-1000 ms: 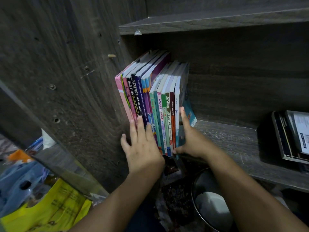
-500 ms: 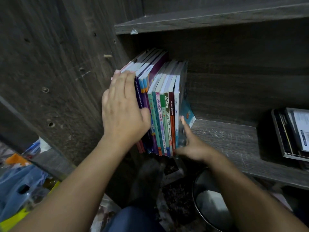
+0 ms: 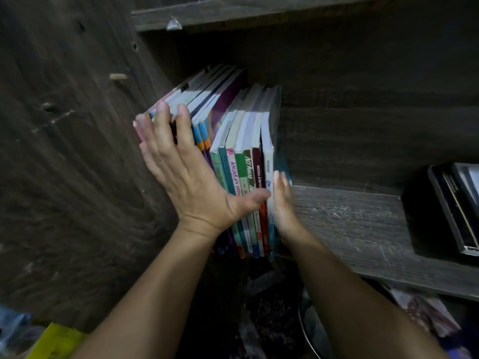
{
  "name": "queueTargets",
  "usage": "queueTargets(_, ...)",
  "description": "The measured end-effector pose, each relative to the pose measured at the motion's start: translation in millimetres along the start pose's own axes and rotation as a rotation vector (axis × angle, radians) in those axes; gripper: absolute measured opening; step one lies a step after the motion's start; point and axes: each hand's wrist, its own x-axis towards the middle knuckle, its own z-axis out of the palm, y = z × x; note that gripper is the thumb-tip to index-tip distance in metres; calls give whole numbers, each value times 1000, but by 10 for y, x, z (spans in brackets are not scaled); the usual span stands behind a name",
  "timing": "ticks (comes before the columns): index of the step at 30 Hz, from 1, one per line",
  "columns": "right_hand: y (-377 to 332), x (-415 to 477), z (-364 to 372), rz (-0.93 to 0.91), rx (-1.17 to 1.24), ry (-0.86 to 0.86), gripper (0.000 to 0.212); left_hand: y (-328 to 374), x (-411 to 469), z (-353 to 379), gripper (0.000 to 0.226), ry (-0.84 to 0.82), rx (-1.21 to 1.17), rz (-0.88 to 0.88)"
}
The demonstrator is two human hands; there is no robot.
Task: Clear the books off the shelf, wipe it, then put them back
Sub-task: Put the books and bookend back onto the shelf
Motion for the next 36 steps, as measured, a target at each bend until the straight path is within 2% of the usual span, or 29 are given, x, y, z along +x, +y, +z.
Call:
queueTargets(3,41,114,-72,-10,31,-110,112,73,-28,32,132,6,20,-28)
queueTargets(6,-62,118,-124,-35,-33,-190,96,113,7,69,107,86,18,-48)
queueTargets(10,-420,2,-114,-265,-27,-117,78,11,96,210,74,220,30,138)
queueTargets(15,-634,-30,-317,-346,-32,-140,62,81,41,182,69,204,-31,76)
queueTargets(18,-654,-55,-344,-363,-66,-162,57,299,16,86,76,143,-74,96)
queueTargets(21,-671,-108,-290,-389,-83,-215,62,340,16,167,82,-4,100,184)
queueTargets(24,-701,-145,-331,-383,-139,-253,58,288,-23,163,100,-99,146,135)
queueTargets(27,-780,-164,-426,-389,-138,-251,51,276,-173,-29,107,-122,62,41)
queueTargets(30,-908,-220,-465,-437,-193,-250,53,317,-309,-240,90,-93,71,83)
queueTargets(32,-988,-263,-487,-471,-208,-252,55,436,-304,-313,74,-141,94,138)
queueTargets(36,-1186,-373,-584,-463,-275,-271,54,670,-193,-351,60,-285,203,-2)
